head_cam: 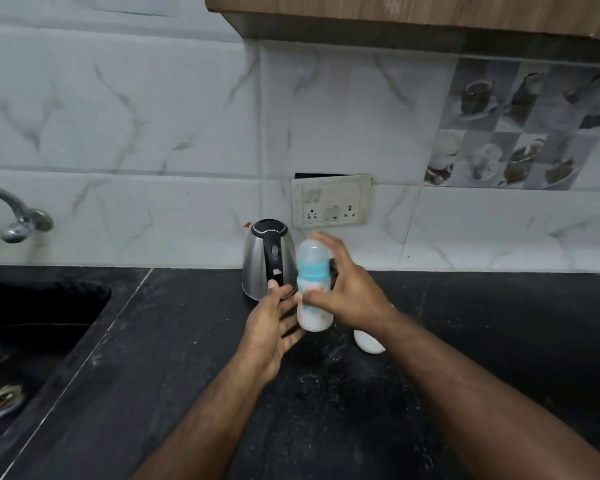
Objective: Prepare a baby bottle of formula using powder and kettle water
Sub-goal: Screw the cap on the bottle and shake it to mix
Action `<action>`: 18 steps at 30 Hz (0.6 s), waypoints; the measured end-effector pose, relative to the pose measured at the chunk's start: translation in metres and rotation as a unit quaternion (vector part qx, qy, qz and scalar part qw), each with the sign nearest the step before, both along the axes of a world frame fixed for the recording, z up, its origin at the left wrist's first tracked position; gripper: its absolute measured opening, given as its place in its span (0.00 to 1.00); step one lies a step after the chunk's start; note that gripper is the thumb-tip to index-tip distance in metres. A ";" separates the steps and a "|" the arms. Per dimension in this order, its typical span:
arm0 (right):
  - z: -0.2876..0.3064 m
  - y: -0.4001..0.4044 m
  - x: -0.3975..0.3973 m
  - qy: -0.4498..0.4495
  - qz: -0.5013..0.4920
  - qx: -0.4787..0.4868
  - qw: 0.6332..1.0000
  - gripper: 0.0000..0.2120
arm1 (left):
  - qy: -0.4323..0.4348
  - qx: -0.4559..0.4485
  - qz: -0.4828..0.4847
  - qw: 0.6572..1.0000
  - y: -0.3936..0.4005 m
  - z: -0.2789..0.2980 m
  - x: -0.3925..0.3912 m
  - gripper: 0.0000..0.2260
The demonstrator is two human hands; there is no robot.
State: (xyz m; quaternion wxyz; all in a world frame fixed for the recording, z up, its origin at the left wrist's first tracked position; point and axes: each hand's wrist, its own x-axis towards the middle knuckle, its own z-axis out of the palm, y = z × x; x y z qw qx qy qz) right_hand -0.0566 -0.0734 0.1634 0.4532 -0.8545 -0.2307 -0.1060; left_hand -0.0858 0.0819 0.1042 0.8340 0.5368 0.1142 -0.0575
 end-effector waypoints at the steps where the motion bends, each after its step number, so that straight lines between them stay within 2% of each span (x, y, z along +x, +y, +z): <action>1: 0.002 -0.002 0.004 -0.012 -0.022 0.050 0.998 0.47 | 0.002 -0.002 0.004 1.000 0.001 -0.001 0.001 0.25; 3: 0.007 -0.003 0.014 -0.045 -0.051 0.131 0.989 0.46 | 0.005 -0.004 0.008 1.000 0.001 -0.002 0.004 0.25; 4: 0.009 -0.002 0.014 -0.040 -0.040 0.121 0.991 0.46 | 0.006 -0.004 0.008 1.000 0.000 -0.003 0.004 0.25; 6: 0.002 0.000 0.010 -0.010 0.001 0.019 1.000 0.45 | 0.005 0.002 0.005 1.000 -0.002 -0.005 0.003 0.26; 7: 0.000 0.000 0.010 -0.011 0.002 0.011 1.000 0.46 | 0.002 0.004 0.001 1.000 -0.001 -0.007 0.003 0.26; 10: 0.005 -0.007 0.019 -0.046 -0.058 0.149 0.986 0.47 | 0.003 0.001 0.000 1.000 0.000 -0.009 0.007 0.26; 11: 0.006 -0.007 0.020 -0.047 -0.056 0.149 0.986 0.48 | 0.006 0.002 0.000 1.000 0.000 -0.009 0.008 0.26; 14: -0.009 -0.004 0.011 0.008 0.015 -0.020 1.000 0.48 | 0.003 0.002 -0.004 1.000 -0.002 -0.011 0.008 0.25; 15: -0.013 -0.003 0.012 0.004 0.011 -0.008 1.000 0.48 | 0.000 0.004 -0.006 1.000 -0.002 -0.011 0.008 0.25; 17: -0.012 -0.004 0.017 -0.014 -0.045 0.102 0.994 0.48 | 0.001 0.004 -0.004 1.000 -0.002 -0.011 0.011 0.25; 18: -0.010 -0.005 0.020 -0.021 -0.059 0.127 0.990 0.49 | 0.005 0.003 -0.005 1.000 -0.003 -0.012 0.011 0.24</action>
